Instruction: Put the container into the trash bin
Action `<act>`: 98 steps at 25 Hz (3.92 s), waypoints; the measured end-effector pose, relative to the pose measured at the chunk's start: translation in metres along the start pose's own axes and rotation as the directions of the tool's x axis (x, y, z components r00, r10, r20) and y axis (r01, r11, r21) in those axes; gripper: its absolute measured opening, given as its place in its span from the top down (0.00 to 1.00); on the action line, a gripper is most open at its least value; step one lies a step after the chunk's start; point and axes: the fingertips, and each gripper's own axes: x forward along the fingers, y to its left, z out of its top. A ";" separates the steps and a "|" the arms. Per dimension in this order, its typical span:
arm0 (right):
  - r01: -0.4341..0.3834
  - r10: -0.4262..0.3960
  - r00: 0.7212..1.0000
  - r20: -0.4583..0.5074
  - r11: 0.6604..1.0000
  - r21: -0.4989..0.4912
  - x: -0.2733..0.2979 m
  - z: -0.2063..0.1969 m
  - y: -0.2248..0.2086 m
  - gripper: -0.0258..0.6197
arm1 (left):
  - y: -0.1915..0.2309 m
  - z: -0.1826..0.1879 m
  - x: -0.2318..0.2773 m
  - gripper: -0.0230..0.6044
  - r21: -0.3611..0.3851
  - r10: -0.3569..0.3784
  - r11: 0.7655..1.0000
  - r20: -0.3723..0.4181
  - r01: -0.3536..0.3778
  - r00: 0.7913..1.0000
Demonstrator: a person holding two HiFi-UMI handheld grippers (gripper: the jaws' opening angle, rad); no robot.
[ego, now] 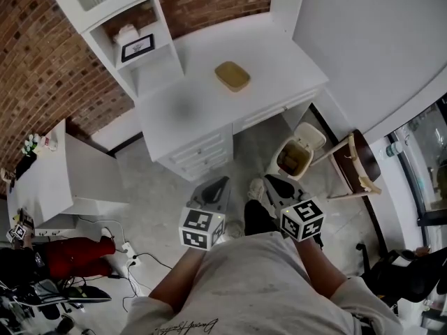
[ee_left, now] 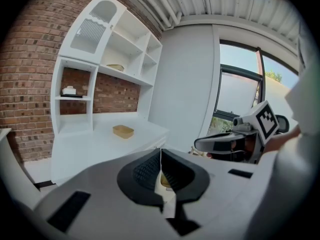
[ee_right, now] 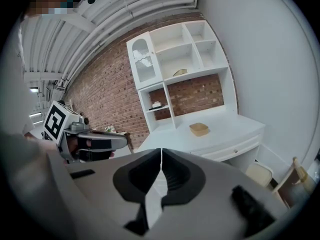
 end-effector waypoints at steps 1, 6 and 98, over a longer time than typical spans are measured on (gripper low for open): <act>-0.001 0.001 1.000 0.000 1.000 0.004 0.004 0.001 -0.003 0.91 | 0.003 0.002 0.004 0.93 -0.003 -0.001 1.000 -0.002 0.001 1.000; -0.010 0.010 1.000 0.010 1.000 0.010 0.032 0.014 -0.029 0.91 | 0.017 0.014 0.035 0.93 -0.008 -0.003 1.000 -0.017 0.003 1.000; -0.030 0.044 0.973 -0.226 0.997 0.066 0.361 0.129 -0.290 0.91 | 0.255 0.136 0.355 0.93 -0.073 -0.004 0.997 -0.170 -0.009 0.985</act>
